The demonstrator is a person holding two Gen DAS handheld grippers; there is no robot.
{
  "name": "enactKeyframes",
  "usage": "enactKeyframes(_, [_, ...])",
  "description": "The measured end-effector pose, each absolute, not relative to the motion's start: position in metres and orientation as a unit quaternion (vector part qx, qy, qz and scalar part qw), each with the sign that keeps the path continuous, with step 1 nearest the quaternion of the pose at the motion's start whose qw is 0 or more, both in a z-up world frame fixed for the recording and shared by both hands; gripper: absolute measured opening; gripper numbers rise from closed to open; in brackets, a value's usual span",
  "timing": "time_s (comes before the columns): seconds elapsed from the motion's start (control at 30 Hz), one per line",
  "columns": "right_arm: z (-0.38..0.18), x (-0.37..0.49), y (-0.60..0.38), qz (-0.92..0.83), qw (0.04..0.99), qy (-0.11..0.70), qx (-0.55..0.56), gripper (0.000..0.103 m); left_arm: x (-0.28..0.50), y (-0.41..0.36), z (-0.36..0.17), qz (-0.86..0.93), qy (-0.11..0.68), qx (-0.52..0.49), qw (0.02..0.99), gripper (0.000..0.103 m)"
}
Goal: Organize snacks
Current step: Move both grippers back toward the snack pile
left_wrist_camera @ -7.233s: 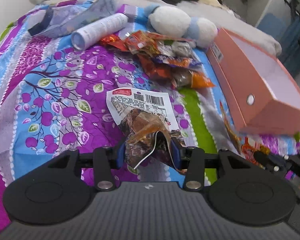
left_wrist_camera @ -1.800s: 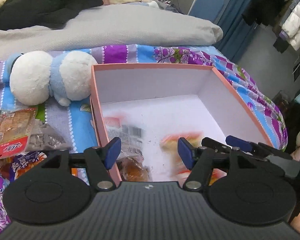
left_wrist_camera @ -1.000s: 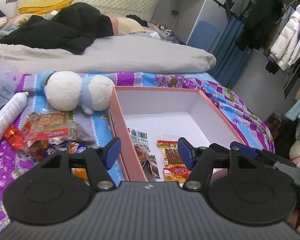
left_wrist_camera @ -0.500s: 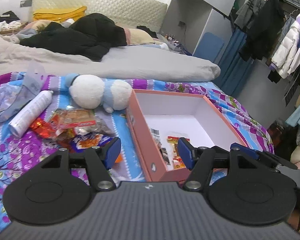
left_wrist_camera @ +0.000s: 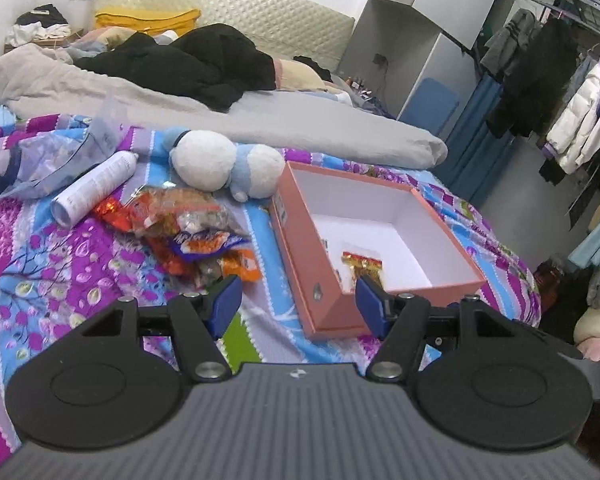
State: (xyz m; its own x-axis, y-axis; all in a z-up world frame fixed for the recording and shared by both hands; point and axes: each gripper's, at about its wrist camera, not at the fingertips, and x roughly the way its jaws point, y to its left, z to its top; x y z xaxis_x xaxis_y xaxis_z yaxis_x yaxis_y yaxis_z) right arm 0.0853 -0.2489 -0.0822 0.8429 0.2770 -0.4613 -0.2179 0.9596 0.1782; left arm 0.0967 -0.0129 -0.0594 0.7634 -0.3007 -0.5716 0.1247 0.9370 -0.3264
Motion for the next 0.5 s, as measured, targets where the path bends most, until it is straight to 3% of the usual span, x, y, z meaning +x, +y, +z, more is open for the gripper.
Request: enactKeyframes(0.5, [-0.102,0.044,-0.233,0.158,0.947,0.277,0.035,0.065,0.045,0.021,-0.081,-0.07,0.339,-0.16,0.924,0.069])
